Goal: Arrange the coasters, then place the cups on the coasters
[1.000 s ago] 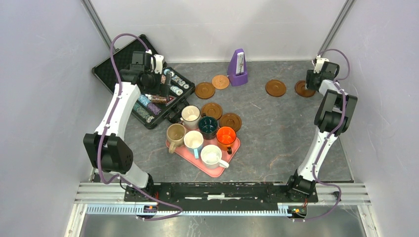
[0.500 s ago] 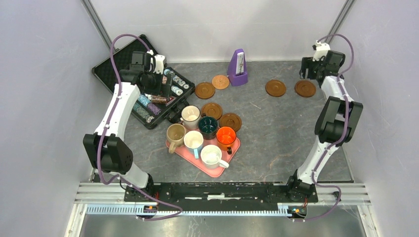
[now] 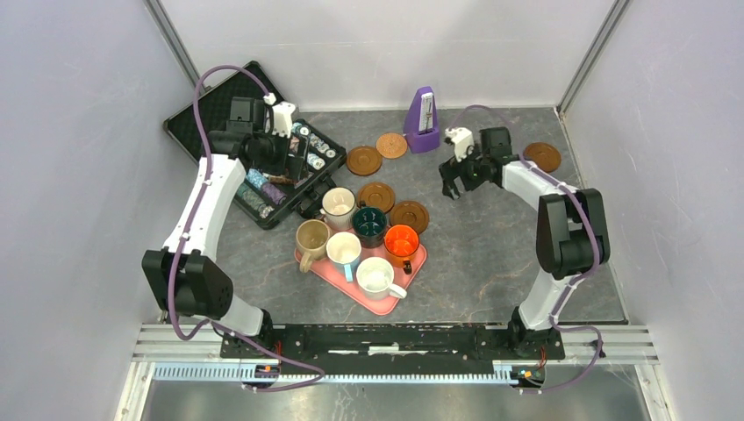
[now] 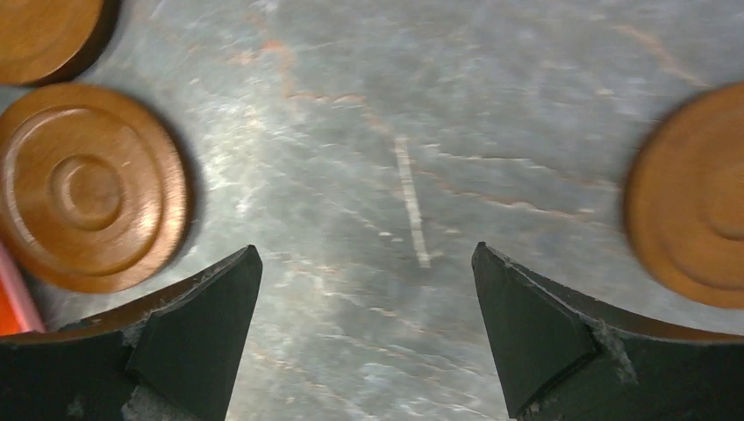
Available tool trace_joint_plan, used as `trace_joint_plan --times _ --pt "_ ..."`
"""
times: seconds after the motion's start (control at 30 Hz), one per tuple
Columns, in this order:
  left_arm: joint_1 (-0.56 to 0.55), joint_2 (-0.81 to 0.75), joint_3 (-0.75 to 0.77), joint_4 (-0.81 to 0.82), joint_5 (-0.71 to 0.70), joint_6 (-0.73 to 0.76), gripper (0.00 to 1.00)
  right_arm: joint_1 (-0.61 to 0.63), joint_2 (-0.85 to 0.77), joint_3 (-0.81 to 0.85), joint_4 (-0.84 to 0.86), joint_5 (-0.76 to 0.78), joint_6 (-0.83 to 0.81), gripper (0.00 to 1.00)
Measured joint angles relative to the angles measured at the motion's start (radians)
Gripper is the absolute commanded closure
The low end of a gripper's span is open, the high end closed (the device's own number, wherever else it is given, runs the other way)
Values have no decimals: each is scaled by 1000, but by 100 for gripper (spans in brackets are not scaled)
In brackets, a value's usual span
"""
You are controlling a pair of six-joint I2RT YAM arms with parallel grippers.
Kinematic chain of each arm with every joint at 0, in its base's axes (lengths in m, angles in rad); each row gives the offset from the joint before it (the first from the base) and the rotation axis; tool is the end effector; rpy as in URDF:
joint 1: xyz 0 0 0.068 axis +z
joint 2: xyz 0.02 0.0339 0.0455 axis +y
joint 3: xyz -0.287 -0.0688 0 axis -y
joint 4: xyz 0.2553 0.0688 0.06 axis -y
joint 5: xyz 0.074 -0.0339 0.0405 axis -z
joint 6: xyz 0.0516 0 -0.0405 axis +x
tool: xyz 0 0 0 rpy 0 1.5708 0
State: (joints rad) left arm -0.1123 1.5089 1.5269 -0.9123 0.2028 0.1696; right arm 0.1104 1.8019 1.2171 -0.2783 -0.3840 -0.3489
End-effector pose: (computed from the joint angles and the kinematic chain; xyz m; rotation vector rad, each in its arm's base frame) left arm 0.3311 -0.0478 0.3674 0.4312 2.4147 -0.2246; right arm 0.4063 0.0645 0.2094 -0.7067 2.2737 0.3540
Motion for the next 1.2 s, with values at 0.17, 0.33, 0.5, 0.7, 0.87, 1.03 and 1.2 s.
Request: trace_joint_plan --times 0.17,0.33,0.5,0.7,0.87,1.03,1.2 --pt "0 -5 -27 -1 14 8 0 109 -6 -54 -29 13 -4 2" --pt "0 -11 -31 -5 18 8 0 202 -7 -69 -27 56 5 2" --pt "0 -15 -33 -15 20 9 0 271 8 -68 -18 98 17 2" --pt "0 -16 -36 -24 16 34 0 336 65 -55 -15 132 37 3" --pt "0 -16 -36 -25 17 41 0 358 94 -34 0 152 57 12" --pt "0 -16 -36 -25 17 44 0 353 95 -29 -1 173 60 27" --pt "0 -15 -36 -25 18 45 0 295 83 -42 -13 169 49 37"
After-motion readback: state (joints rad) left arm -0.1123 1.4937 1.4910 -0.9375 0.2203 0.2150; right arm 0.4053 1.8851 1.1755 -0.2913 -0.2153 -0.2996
